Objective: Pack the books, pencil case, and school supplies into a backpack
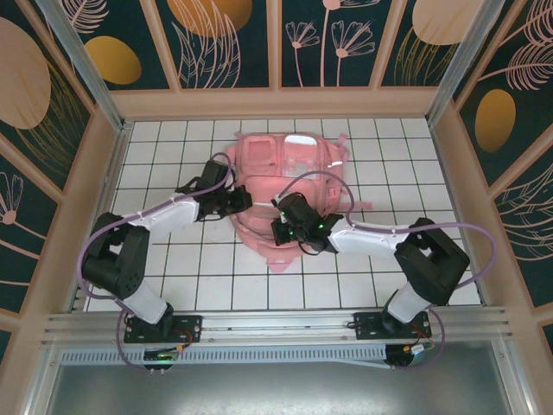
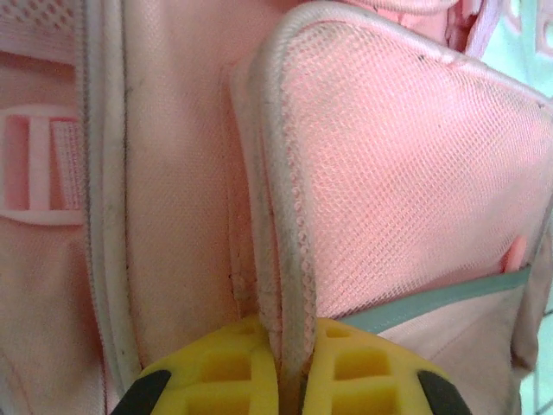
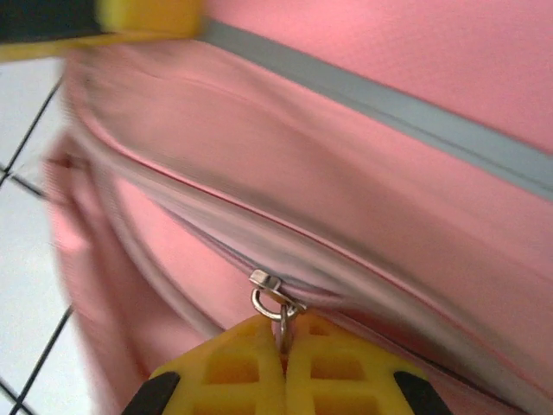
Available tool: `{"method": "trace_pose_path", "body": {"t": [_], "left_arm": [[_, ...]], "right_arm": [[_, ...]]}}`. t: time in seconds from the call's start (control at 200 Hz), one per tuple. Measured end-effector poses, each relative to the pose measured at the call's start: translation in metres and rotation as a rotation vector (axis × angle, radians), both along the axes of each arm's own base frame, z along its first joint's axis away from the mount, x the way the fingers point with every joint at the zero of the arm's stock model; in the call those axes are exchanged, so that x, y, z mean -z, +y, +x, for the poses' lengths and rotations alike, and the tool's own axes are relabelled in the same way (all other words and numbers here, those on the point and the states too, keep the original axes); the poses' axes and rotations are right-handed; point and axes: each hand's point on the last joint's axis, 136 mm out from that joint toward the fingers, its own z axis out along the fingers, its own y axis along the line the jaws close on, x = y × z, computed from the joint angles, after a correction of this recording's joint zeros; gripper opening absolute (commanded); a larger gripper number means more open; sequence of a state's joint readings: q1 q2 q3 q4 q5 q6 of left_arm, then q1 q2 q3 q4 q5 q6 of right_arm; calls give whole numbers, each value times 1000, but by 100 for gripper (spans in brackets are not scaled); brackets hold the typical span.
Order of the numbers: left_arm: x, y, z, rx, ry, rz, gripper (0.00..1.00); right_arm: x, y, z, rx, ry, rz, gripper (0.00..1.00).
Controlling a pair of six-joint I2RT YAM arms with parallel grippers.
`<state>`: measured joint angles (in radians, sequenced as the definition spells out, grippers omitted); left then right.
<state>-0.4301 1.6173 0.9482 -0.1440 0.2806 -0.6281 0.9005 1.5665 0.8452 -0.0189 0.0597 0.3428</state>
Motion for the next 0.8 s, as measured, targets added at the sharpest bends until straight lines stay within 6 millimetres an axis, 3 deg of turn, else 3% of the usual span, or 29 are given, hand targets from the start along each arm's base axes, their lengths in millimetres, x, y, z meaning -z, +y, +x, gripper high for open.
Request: {"method": "trace_pose_path", "body": {"t": [0.19,0.28,0.29,0.33,0.495,0.525,0.581,0.671,0.801], "left_arm": [[1,20,5,121,-72,127,0],[-2,30,19,144,-72,154,0],[-3,32,20,144,-67,154,4],[-4,36,30,135,-47,152,20],[-2,64,91,-43,38,85,29],[-1,72,93,-78,49,74,38],[-1,86,91,-135,65,69,48],[-6,98,70,-207,83,68,50],[-23,98,27,-250,84,14,51]], "right_arm": [[11,-29,2,78,7,-79,0],[14,-33,5,93,15,-88,0],[14,-33,6,94,16,-89,0],[15,-30,8,94,20,-96,0],[9,10,19,45,16,-98,0],[6,20,18,29,17,-85,0],[1,34,17,0,20,-59,0],[-5,56,14,-56,36,-4,0],[-8,84,8,-152,65,71,0]]}}
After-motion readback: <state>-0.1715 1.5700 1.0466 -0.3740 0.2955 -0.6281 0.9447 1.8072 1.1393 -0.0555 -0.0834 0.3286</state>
